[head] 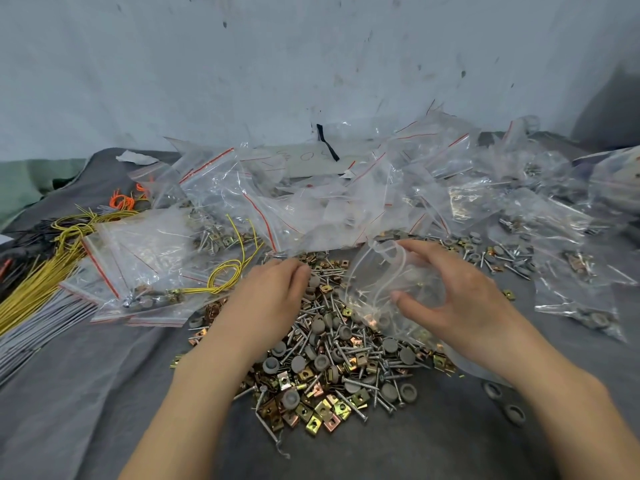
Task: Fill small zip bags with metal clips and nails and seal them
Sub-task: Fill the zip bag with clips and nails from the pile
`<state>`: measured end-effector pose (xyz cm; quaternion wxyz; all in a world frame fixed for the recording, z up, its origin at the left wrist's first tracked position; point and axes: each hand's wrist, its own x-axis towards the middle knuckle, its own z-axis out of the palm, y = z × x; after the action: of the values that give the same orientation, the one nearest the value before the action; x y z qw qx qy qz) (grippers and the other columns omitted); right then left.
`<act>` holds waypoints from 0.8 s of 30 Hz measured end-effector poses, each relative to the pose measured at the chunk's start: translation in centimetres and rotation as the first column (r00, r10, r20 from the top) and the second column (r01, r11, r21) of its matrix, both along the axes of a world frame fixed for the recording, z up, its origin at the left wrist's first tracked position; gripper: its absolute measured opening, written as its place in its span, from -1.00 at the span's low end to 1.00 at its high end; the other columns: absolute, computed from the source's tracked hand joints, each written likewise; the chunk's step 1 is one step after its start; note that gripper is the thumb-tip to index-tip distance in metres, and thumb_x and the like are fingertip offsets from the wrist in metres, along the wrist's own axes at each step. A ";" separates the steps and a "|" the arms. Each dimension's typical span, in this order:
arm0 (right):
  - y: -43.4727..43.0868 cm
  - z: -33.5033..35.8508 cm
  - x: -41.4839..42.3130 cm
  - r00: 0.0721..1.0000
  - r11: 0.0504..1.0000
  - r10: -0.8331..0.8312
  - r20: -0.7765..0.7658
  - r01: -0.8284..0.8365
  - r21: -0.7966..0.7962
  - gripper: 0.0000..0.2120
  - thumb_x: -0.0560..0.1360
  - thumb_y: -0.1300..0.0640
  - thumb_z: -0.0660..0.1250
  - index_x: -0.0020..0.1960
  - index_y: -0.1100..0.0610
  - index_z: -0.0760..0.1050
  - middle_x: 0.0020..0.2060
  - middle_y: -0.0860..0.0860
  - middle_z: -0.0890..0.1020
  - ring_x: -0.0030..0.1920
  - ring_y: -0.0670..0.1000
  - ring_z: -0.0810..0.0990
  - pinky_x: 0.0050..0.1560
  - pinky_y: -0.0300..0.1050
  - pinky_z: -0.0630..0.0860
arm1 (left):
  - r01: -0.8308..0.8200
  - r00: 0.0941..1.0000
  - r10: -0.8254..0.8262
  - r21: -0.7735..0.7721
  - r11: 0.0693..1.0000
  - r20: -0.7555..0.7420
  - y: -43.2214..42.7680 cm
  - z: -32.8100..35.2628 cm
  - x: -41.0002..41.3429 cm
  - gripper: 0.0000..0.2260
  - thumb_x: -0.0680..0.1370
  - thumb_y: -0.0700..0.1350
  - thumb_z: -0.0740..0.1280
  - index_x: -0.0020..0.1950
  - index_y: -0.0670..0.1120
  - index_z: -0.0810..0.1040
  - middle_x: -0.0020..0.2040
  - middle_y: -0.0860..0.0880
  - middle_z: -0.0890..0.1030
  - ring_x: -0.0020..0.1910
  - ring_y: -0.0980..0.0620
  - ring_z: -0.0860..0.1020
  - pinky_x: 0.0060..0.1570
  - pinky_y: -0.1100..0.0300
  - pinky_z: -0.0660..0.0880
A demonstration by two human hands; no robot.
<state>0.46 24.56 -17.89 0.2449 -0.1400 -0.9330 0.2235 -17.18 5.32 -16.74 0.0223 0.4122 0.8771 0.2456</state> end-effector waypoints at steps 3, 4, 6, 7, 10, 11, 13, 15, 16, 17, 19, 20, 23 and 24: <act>-0.1 0.1 0.0 1.000 1.000 -0.009 0.010 0.009 0.005 -0.40 0.41 -0.32 0.32 0.38 -0.43 0.16 0.09 -0.54 0.35 0.22 -0.36 0.37 0.15 -0.33 0.28 | -0.044 0.999 0.044 -0.005 0.999 -0.028 0.5 -0.1 -0.2 -0.73 0.68 -0.03 0.12 0.27 -0.02 0.54 0.13 -0.05 0.61 0.11 -0.10 0.53 0.15 -0.05 0.45; -0.1 0.2 0.0 1.000 1.000 -0.012 0.016 0.012 0.008 -0.40 0.41 -0.32 0.32 0.39 -0.43 0.17 0.10 -0.53 0.35 0.23 -0.34 0.38 0.16 -0.33 0.28 | -0.045 0.999 0.044 -0.035 0.998 -0.029 0.7 -0.2 -0.1 -0.73 0.68 -0.03 0.12 0.29 0.01 0.52 0.14 -0.05 0.60 0.12 -0.10 0.52 0.16 -0.05 0.45; -0.2 0.3 -0.1 1.000 1.000 -0.013 0.027 0.012 0.012 -0.39 0.42 -0.30 0.33 0.41 -0.41 0.18 0.10 -0.51 0.36 0.24 -0.31 0.39 0.18 -0.28 0.30 | -0.046 0.998 0.041 -0.111 0.993 -0.044 1.2 -0.3 0.1 -0.71 0.68 0.00 0.12 0.34 0.07 0.49 0.15 -0.05 0.56 0.17 -0.10 0.49 0.21 -0.04 0.43; -0.2 0.3 -0.1 0.999 1.000 -0.012 0.031 0.012 0.012 -0.39 0.42 -0.29 0.33 0.42 -0.39 0.19 0.10 -0.52 0.35 0.24 -0.31 0.38 0.19 -0.27 0.30 | -0.050 0.998 0.043 -0.139 0.989 -0.053 1.3 -0.4 0.2 -0.71 0.68 0.02 0.11 0.36 0.11 0.48 0.16 -0.05 0.54 0.19 -0.10 0.48 0.23 -0.04 0.42; -0.2 0.4 -0.2 0.999 1.000 -0.015 0.046 0.014 0.016 -0.37 0.43 -0.27 0.35 0.44 -0.34 0.21 0.07 -0.53 0.32 0.23 -0.32 0.37 0.19 -0.32 0.27 | -0.064 0.997 0.056 -0.176 0.982 -0.051 1.7 -0.4 0.2 -0.73 0.66 0.08 0.15 0.33 0.16 0.48 0.16 -0.05 0.51 0.21 -0.09 0.46 0.24 -0.03 0.40; -0.2 0.4 -0.2 0.999 1.000 -0.017 0.048 0.016 0.019 -0.38 0.44 -0.26 0.36 0.44 -0.33 0.21 0.06 -0.53 0.32 0.22 -0.33 0.36 0.16 -0.36 0.26 | -0.069 0.997 0.061 -0.188 0.980 -0.047 1.8 -0.4 0.1 -0.74 0.65 0.10 0.17 0.31 0.15 0.48 0.16 -0.04 0.50 0.21 -0.08 0.46 0.24 -0.02 0.40; -0.3 0.5 -0.2 0.999 1.000 -0.018 0.049 0.017 0.020 -0.39 0.44 -0.24 0.37 0.42 -0.34 0.21 0.03 -0.54 0.31 0.19 -0.35 0.36 0.10 -0.47 0.20 | -0.074 0.996 0.065 -0.202 0.977 -0.054 2.0 -0.5 0.2 -0.77 0.63 0.12 0.21 0.25 0.11 0.46 0.15 -0.02 0.50 0.19 -0.06 0.45 0.23 -0.01 0.39; -0.5 0.6 -0.2 0.999 1.000 -0.013 0.050 0.012 0.018 -0.40 0.43 -0.25 0.36 0.38 -0.38 0.16 0.02 -0.54 0.31 0.18 -0.37 0.35 0.09 -0.52 0.18 | -0.079 0.995 0.067 -0.181 0.980 -0.074 2.1 -0.6 0.3 -0.81 0.62 0.10 0.23 0.17 0.07 0.42 0.11 0.00 0.51 0.15 -0.04 0.46 0.21 0.01 0.40; -0.5 0.7 -0.2 0.999 1.000 -0.010 0.048 0.009 0.017 -0.41 0.43 -0.25 0.36 0.36 -0.39 0.14 0.03 -0.53 0.32 0.18 -0.36 0.36 0.11 -0.50 0.19 | -0.081 0.994 0.068 -0.161 0.984 -0.084 2.2 -0.6 0.5 -0.83 0.61 0.09 0.24 0.14 0.06 0.41 0.09 0.01 0.53 0.13 -0.03 0.47 0.19 0.02 0.41; -0.6 0.7 -0.2 0.999 1.000 -0.007 0.048 0.006 0.015 -0.41 0.43 -0.25 0.36 0.36 -0.39 0.13 0.04 -0.51 0.33 0.19 -0.34 0.37 0.14 -0.44 0.23 | -0.083 0.994 0.071 -0.136 0.987 -0.086 2.2 -0.6 0.6 -0.86 0.61 0.07 0.23 0.11 0.05 0.41 0.06 0.02 0.54 0.11 -0.03 0.48 0.17 0.02 0.42; -0.6 0.8 -0.1 0.999 1.000 -0.004 0.045 0.003 0.013 -0.41 0.44 -0.25 0.36 0.35 -0.39 0.12 0.08 -0.46 0.35 0.21 -0.32 0.39 0.17 -0.36 0.26 | -0.086 0.995 0.081 -0.073 0.994 -0.063 2.1 -0.4 0.8 -0.90 0.62 0.03 0.23 0.07 0.03 0.43 0.01 0.04 0.58 0.06 -0.02 0.52 0.13 -0.01 0.46; -0.6 0.8 -0.1 0.999 1.000 -0.002 0.044 0.002 0.011 -0.41 0.44 -0.26 0.35 0.35 -0.40 0.12 0.09 -0.44 0.36 0.22 -0.31 0.39 0.17 -0.36 0.26 | -0.088 0.995 0.086 -0.037 0.995 -0.047 2.0 -0.3 0.8 -0.91 0.62 0.01 0.23 0.07 0.03 0.44 -0.02 0.04 0.59 0.03 -0.02 0.54 0.11 -0.02 0.48; -0.5 0.7 0.0 0.999 1.000 -0.003 0.041 0.003 0.007 -0.41 0.44 -0.28 0.34 0.38 -0.40 0.14 0.11 -0.43 0.38 0.24 -0.29 0.41 0.18 -0.32 0.28 | -0.101 0.995 0.102 0.100 0.990 0.003 1.8 0.1 0.6 -0.91 0.62 0.02 0.28 0.05 0.02 0.49 -0.10 0.09 0.60 -0.07 0.02 0.57 0.08 -0.03 0.51; -0.5 0.7 0.0 0.999 1.000 -0.003 0.037 0.003 0.008 -0.40 0.44 -0.28 0.34 0.40 -0.38 0.16 0.10 -0.45 0.37 0.24 -0.29 0.41 0.18 -0.32 0.29 | -0.106 0.994 0.100 0.162 0.981 0.046 1.8 0.3 0.6 -0.91 0.61 0.03 0.30 0.03 0.03 0.50 -0.13 0.11 0.60 -0.10 0.07 0.57 0.03 0.03 0.52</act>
<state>0.49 24.05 -17.19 0.2286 -0.1447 -0.9379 0.2169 -16.58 7.14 -16.40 -0.0080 0.3620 0.8734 0.3258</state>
